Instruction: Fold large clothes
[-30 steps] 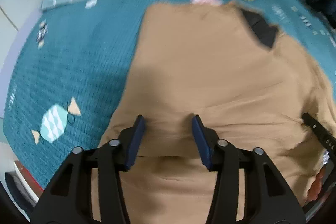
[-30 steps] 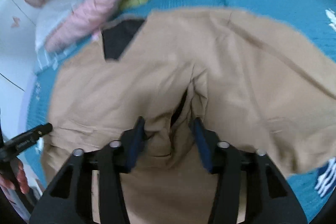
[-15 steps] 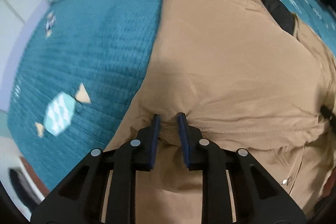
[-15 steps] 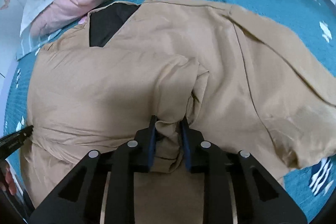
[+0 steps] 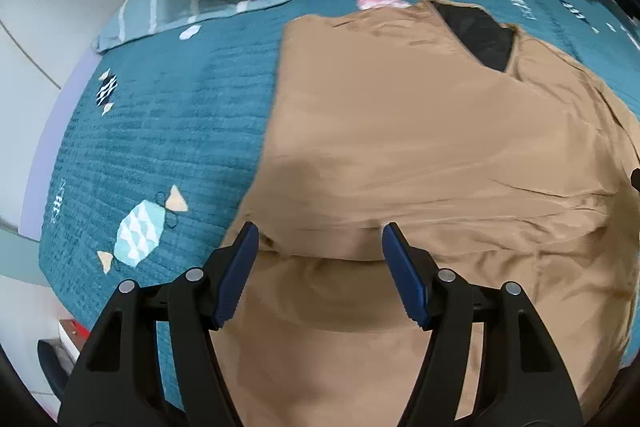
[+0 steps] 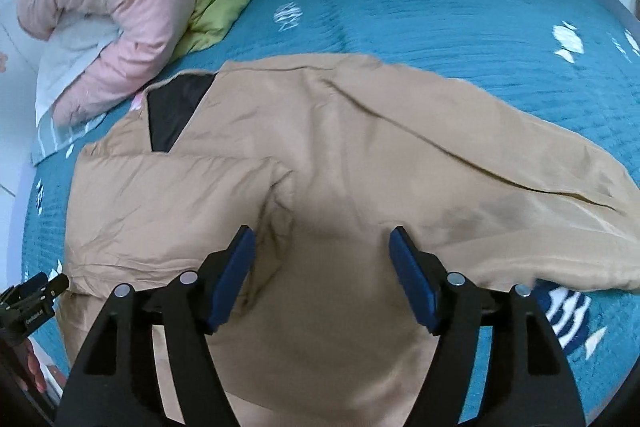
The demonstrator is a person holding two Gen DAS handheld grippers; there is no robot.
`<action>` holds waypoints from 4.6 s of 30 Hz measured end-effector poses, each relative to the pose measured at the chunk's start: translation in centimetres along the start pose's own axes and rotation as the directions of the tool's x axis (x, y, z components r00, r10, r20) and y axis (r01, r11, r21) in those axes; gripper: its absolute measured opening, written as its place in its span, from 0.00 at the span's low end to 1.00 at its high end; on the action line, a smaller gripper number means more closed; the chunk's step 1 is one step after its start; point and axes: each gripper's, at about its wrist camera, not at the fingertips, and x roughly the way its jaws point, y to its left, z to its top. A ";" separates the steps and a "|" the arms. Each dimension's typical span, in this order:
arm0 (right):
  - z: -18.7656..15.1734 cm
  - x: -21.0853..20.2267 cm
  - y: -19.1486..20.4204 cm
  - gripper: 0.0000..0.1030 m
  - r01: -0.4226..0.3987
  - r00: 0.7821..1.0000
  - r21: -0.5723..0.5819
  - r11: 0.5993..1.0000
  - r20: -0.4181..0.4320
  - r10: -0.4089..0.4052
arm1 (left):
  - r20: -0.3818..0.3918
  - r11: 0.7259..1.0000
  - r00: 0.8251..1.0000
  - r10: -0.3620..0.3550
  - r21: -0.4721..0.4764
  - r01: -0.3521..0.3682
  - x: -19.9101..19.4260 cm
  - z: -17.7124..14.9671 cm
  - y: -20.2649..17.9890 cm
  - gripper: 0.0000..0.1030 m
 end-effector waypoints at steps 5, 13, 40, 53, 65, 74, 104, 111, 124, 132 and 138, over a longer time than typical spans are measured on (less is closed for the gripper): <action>0.4 -1.5 -2.7 0.66 -0.029 1.000 0.106 0.994 -0.005 0.030 | 0.020 0.999 0.999 -0.027 0.044 0.026 -1.4 0.0 -2.8 0.63; -0.4 -4.6 -8.7 0.75 0.063 0.997 0.349 0.935 0.019 -0.075 | 0.054 0.988 0.995 -0.084 0.133 0.076 -3.7 0.8 -8.6 0.63; -7.6 -7.1 -28.8 0.79 0.012 0.986 0.907 0.421 0.058 -0.153 | 0.052 0.913 0.968 -0.244 0.349 0.211 -5.2 2.0 -27.1 0.63; -5.2 -5.4 -29.5 0.24 -0.227 0.971 0.853 0.471 0.238 0.038 | 0.054 0.895 0.944 -0.326 0.338 0.290 -3.8 3.4 -32.4 0.29; -2.8 -7.2 -25.7 0.24 -0.044 0.962 0.795 0.606 0.197 -0.188 | -0.031 0.918 0.966 -0.256 0.305 0.253 2.6 3.7 -33.9 0.06; -0.7 -10.0 -18.7 0.24 0.018 0.915 0.619 0.785 0.307 -0.263 | -0.003 0.917 0.967 -0.256 0.317 0.244 3.5 3.7 -33.6 0.05; 0.4 -8.3 19.5 0.21 0.044 0.926 -0.051 0.998 0.378 -0.022 | 0.211 0.917 0.896 -0.390 0.172 0.359 -2.0 2.0 -4.5 0.06; -0.8 -1.1 24.8 0.21 0.067 0.967 -0.110 0.992 0.252 -0.037 | 0.212 0.949 0.925 -0.316 0.071 0.308 0.6 0.6 2.9 0.06; -4.8 5.4 28.0 0.76 -0.129 0.991 -0.277 0.952 -0.010 0.132 | 0.157 0.938 0.928 -0.337 -0.030 0.346 2.8 -2.6 8.3 0.06; -2.9 -1.8 22.1 0.84 0.016 0.977 -0.321 0.947 0.206 0.053 | 0.194 0.930 0.912 -0.361 -0.002 0.368 -0.2 -0.4 5.9 0.06; -0.8 -1.3 14.4 0.84 0.245 0.956 -0.274 0.930 0.229 -0.185 | 0.211 0.905 0.882 -0.422 0.041 0.423 -1.5 2.2 1.3 0.06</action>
